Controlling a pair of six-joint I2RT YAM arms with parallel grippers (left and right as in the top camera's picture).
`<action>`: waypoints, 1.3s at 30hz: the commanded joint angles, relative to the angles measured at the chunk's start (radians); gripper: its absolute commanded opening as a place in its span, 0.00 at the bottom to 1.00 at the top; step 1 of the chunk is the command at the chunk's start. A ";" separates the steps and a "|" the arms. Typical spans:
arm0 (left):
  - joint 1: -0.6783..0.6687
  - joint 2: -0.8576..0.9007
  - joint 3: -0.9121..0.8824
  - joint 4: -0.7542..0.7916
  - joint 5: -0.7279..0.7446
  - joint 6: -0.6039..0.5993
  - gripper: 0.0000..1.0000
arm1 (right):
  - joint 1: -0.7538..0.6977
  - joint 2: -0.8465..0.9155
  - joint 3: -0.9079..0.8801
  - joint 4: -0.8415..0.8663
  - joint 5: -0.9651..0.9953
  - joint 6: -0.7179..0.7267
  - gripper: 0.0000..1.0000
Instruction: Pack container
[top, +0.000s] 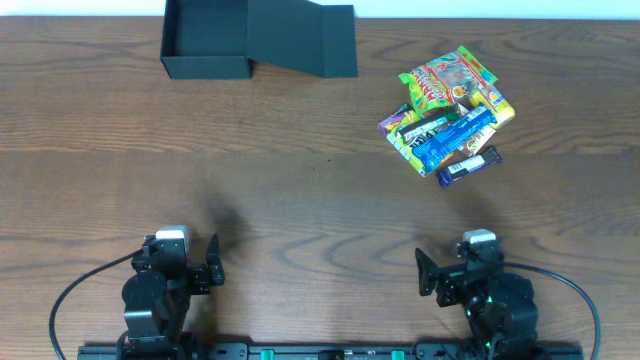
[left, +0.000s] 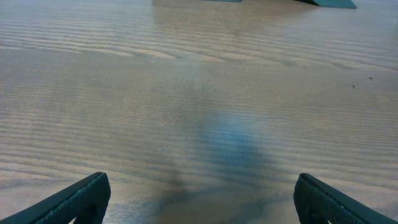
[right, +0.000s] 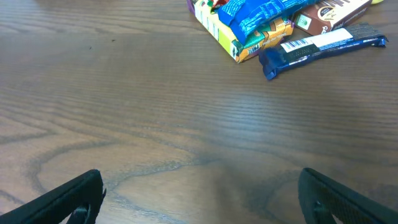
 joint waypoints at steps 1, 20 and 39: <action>0.006 -0.007 -0.011 0.002 -0.015 0.014 0.95 | 0.010 -0.011 -0.002 -0.001 -0.011 0.008 0.99; 0.006 -0.007 -0.011 0.002 -0.015 0.015 0.96 | 0.010 -0.011 -0.002 -0.001 -0.011 0.008 0.99; 0.006 -0.007 -0.011 0.002 0.001 -0.024 0.95 | 0.010 -0.011 -0.002 -0.001 -0.011 0.008 0.99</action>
